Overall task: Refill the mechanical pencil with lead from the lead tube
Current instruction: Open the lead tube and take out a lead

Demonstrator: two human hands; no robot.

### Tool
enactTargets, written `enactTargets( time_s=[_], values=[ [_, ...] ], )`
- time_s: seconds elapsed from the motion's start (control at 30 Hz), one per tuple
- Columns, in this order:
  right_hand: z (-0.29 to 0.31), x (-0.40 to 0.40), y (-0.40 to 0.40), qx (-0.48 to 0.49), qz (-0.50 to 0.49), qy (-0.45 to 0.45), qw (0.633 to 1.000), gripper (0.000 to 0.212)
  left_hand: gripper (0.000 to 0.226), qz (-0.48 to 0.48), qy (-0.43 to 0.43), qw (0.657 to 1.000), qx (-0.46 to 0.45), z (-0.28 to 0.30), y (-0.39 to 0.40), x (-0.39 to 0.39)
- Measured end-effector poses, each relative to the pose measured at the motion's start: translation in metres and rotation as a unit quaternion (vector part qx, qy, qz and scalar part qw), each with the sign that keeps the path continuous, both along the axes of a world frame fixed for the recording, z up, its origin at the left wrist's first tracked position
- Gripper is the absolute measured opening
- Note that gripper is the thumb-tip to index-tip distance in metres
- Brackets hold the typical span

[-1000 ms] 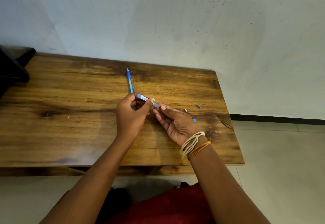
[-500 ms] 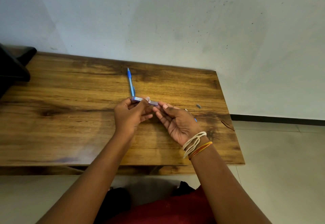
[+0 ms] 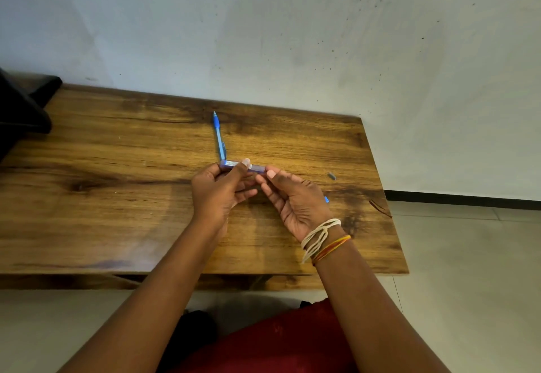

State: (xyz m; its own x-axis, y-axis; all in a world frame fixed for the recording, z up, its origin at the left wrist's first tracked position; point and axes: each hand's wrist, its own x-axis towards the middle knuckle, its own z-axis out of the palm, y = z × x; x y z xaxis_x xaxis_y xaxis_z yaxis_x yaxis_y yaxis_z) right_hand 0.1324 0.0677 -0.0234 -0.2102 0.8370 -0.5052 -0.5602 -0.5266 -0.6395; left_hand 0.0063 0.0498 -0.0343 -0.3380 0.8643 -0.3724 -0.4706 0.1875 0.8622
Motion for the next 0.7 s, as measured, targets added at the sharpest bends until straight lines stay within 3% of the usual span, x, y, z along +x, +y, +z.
enactTargets(
  time_s=[0.4,0.7],
  values=[
    [0.011,0.016,0.006,0.040,-0.043,-0.063,0.996,0.009,0.016,-0.011,-0.079,0.997,-0.007,0.003,0.000,-0.003],
    [0.018,0.033,0.008,0.021,-0.091,-0.021,0.995,0.008,0.003,-0.039,-0.171,0.984,-0.007,0.008,-0.001,-0.002]
  ],
)
